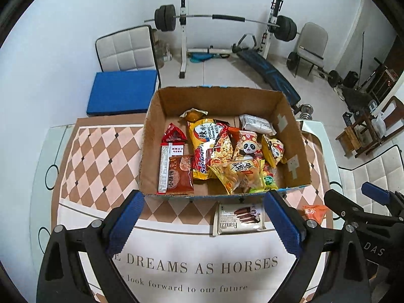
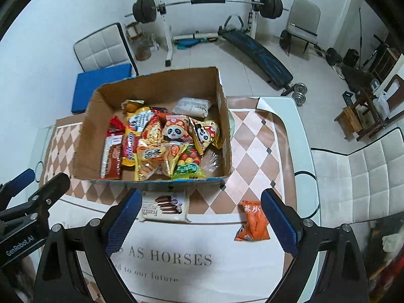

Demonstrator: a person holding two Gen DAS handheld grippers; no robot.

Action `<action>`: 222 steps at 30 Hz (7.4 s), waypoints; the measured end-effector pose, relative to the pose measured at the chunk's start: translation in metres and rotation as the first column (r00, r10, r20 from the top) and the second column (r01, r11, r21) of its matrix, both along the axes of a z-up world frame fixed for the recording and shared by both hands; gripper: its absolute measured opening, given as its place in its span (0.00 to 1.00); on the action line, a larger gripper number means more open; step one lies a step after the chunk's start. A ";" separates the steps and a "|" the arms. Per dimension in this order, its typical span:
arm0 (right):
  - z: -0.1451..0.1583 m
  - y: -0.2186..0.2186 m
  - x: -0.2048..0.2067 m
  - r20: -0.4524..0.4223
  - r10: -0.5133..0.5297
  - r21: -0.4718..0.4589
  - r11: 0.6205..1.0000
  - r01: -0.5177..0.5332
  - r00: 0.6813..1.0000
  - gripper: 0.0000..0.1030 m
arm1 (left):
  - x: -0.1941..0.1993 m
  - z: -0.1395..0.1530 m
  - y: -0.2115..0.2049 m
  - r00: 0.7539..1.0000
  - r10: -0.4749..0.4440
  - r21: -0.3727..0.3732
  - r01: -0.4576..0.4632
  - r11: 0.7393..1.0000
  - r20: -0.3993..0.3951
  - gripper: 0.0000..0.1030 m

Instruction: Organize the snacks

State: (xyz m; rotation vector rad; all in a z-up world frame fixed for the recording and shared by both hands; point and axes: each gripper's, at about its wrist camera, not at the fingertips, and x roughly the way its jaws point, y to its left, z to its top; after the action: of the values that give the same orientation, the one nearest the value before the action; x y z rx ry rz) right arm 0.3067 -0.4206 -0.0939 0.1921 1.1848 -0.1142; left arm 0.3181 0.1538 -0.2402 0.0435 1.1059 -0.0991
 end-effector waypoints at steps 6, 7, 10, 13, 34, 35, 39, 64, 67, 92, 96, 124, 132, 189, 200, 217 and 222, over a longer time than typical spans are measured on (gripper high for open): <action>0.018 0.003 -0.022 0.038 -0.006 0.034 0.999 0.005 0.999 0.94 | -0.019 0.013 -0.002 0.999 -0.004 0.007 0.004 1.000 0.040 0.95; 0.018 0.002 -0.024 0.037 -0.007 0.051 0.999 0.006 0.999 0.94 | -0.020 0.013 -0.003 0.999 -0.003 0.004 0.003 1.000 0.043 0.95; 0.013 -0.009 -0.030 0.027 -0.035 0.099 0.995 0.033 0.999 0.95 | -0.021 0.008 -0.005 1.000 -0.009 -0.006 0.009 1.000 0.025 0.95; -0.002 -0.030 -0.038 -0.003 -0.095 0.132 0.987 0.095 0.995 0.95 | -0.018 -0.011 -0.008 0.999 -0.025 -0.070 0.022 0.997 -0.036 0.96; -0.193 -0.131 -0.041 -0.316 -0.185 0.198 0.946 0.256 0.930 0.95 | 0.024 -0.239 -0.029 0.916 0.038 -0.227 -0.139 0.964 -0.399 0.98; -0.196 -0.132 -0.041 -0.321 -0.178 0.201 0.947 0.251 0.930 0.95 | 0.021 -0.240 -0.037 0.917 -0.006 -0.252 -0.103 0.962 -0.398 0.98; -0.202 -0.133 -0.041 -0.333 -0.164 0.197 0.951 0.239 0.929 0.95 | 0.001 -0.233 -0.070 0.896 -0.202 -0.321 0.072 0.944 -0.395 0.98; -0.223 -0.140 -0.034 -0.387 -0.125 0.228 0.947 0.226 0.914 0.95 | 0.005 -0.246 -0.185 0.756 -0.492 0.014 0.551 0.834 -0.431 0.74; -0.225 -0.138 -0.029 -0.389 -0.115 0.217 0.953 0.212 0.914 0.94 | -0.003 -0.247 -0.173 0.786 -0.420 0.000 0.471 0.882 -0.453 0.73; -0.245 -0.070 -0.072 -0.539 0.054 0.241 0.966 0.093 0.840 0.58 | -0.031 -0.260 -0.102 0.810 -0.088 -0.001 0.108 0.994 -0.580 0.73; -0.246 -0.069 -0.064 -0.542 0.023 0.219 0.969 0.115 0.840 0.58 | -0.024 -0.261 -0.123 0.816 -0.105 0.034 0.151 0.988 -0.568 0.73; -0.057 -0.051 0.020 -0.203 0.154 0.326 0.942 -0.081 0.967 0.38 | 0.024 -0.081 -0.098 0.940 -0.157 -0.188 0.103 0.977 -0.302 0.55; -0.032 -0.023 0.131 -0.194 0.236 0.250 0.950 -0.185 0.952 0.38 | 0.142 -0.067 -0.045 0.957 -0.090 -0.074 0.072 0.995 -0.277 0.55; -0.060 -0.002 0.089 -0.204 0.086 0.083 0.994 -0.070 0.975 0.94 | 0.085 -0.046 0.001 0.978 0.025 -0.027 -0.031 0.999 -0.209 0.96; 0.025 0.003 -0.002 -0.021 0.065 0.053 0.997 -0.064 0.998 0.94 | 0.003 0.034 0.000 1.000 0.004 -0.021 -0.004 1.000 -0.012 0.96; 0.128 0.013 -0.130 0.182 0.038 -0.015 0.999 -0.036 0.983 0.94 | -0.104 0.108 0.005 0.987 0.008 -0.028 -0.003 1.000 0.162 0.96; 0.152 0.015 -0.158 0.226 0.038 -0.058 0.998 -0.025 0.973 0.94 | -0.124 0.123 0.007 0.981 0.003 -0.017 0.001 1.000 0.195 0.96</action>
State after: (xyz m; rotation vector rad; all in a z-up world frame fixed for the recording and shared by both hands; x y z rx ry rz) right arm 0.1487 -0.4058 0.0579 0.1339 0.9548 -0.0939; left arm 0.1943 0.1609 -0.1176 0.0369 0.9091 -0.1012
